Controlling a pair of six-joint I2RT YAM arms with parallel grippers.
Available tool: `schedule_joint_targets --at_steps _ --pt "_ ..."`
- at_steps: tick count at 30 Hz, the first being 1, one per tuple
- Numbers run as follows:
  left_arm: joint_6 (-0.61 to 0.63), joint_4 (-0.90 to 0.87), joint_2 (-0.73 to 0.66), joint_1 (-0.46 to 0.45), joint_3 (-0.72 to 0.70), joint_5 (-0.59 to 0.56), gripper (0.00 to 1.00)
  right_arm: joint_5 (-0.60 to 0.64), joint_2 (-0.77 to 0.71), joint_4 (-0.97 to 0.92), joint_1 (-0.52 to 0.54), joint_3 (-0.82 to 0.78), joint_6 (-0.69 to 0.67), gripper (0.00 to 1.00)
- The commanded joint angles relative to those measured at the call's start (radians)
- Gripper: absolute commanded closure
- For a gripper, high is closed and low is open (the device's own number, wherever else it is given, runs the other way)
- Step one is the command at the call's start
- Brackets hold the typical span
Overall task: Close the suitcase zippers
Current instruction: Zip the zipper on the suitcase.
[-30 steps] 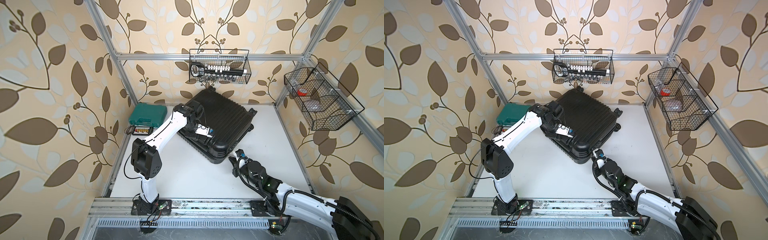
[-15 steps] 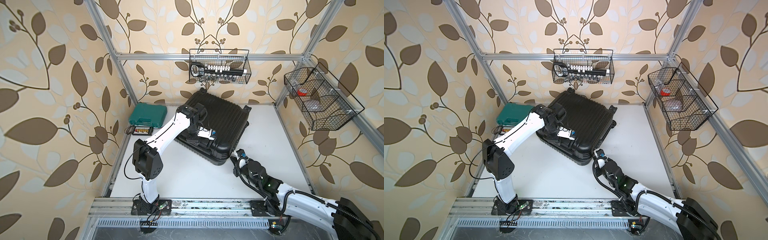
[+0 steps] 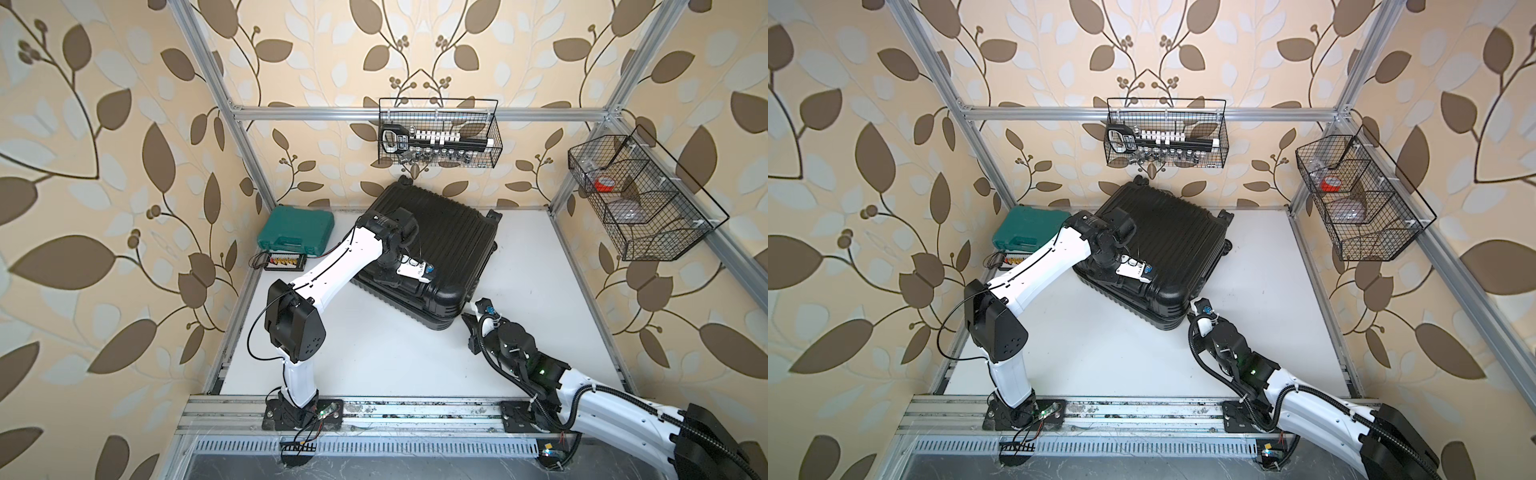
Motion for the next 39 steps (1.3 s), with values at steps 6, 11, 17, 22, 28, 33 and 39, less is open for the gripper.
schedule_joint_targets --at_steps 6,11,17,22,28,33,39 --pt "-0.17 0.24 -0.061 -0.004 0.05 -0.169 0.68 -0.138 -0.04 -0.016 0.011 0.038 0.025 1.0" --pt "-0.189 0.293 -0.086 -0.008 0.049 -0.19 0.68 -0.175 -0.043 -0.021 0.011 0.037 0.028 1.0" --pt "-0.23 0.326 -0.098 -0.013 0.061 -0.193 0.69 -0.239 -0.063 -0.032 0.013 0.046 0.025 1.0" --pt "-0.263 0.337 -0.104 -0.02 0.077 -0.17 0.7 -0.308 -0.077 -0.026 0.013 0.046 0.018 1.0" --pt "-0.299 0.334 -0.112 -0.031 0.087 -0.146 0.7 -0.397 -0.072 0.05 0.013 0.032 0.027 1.0" --pt "-0.399 0.321 -0.116 -0.058 0.07 -0.182 0.71 -0.362 -0.028 0.092 0.013 0.032 0.038 1.0" --pt "-0.505 0.316 -0.144 -0.098 0.011 -0.175 0.71 -0.31 0.034 0.115 0.014 0.038 0.053 1.0"
